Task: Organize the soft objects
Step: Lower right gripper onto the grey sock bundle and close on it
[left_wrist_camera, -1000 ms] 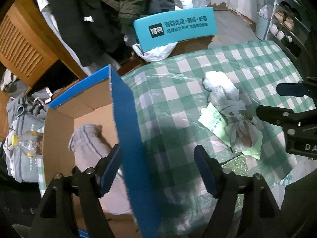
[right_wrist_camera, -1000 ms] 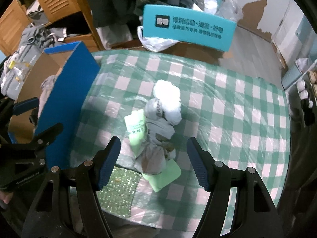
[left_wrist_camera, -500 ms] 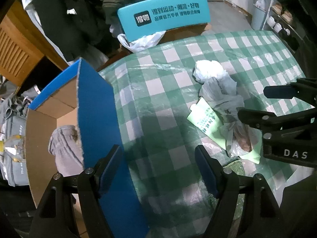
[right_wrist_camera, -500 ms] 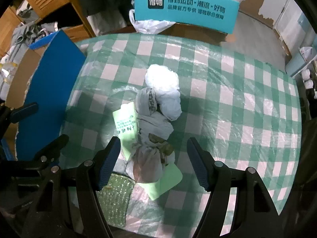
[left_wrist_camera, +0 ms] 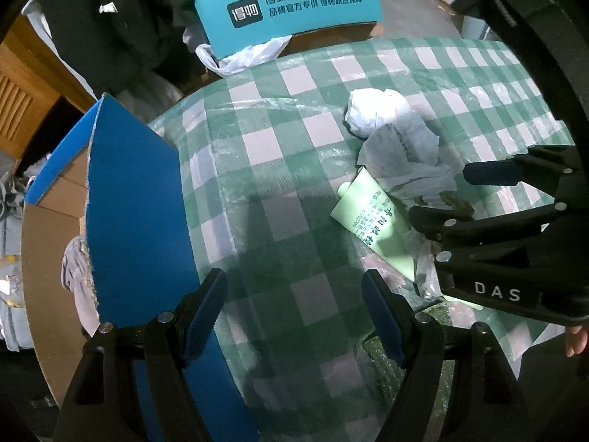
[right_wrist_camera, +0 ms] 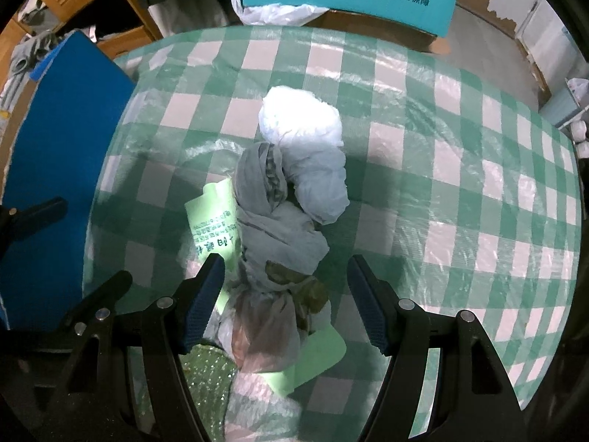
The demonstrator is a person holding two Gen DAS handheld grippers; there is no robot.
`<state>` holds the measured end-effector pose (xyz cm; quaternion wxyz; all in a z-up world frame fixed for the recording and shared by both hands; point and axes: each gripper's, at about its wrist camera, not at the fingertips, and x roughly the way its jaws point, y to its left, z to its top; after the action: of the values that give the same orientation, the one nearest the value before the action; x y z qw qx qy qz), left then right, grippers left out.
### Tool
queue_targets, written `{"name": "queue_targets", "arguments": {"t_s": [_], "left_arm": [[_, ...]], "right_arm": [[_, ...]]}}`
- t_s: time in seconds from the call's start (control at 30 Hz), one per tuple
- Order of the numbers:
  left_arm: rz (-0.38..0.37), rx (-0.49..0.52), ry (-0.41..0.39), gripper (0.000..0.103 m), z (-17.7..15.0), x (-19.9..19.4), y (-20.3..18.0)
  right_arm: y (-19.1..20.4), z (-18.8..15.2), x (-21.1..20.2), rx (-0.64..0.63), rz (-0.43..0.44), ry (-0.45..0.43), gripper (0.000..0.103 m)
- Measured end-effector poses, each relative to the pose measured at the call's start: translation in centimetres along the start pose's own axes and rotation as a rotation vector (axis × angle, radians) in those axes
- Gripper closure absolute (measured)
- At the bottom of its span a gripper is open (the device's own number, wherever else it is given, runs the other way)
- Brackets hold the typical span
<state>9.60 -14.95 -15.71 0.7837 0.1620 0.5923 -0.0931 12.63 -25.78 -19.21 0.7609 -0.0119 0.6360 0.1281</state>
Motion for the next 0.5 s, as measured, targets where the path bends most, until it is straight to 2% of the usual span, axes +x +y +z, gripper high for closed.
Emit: {"name": "queue_targets", "arguments": {"t_s": [0.17, 0.33, 0.5], "left_arm": [[-0.006, -0.003, 0.007, 0.026, 0.2, 0.2, 0.0], [-0.012, -0.007, 0.017, 0.026, 0.3, 0.5, 0.0], [-0.015, -0.006, 0.016, 0.026, 0.3, 0.4, 0.0]], "right_arm": [[0.1, 0.1, 0.9, -0.005, 0.0, 0.01, 0.033], [-0.1, 0.0, 1.6, -0.005, 0.01, 0.031, 0.055], [-0.1, -0.4, 1.3, -0.002, 0.012, 0.022, 0.061]]}}
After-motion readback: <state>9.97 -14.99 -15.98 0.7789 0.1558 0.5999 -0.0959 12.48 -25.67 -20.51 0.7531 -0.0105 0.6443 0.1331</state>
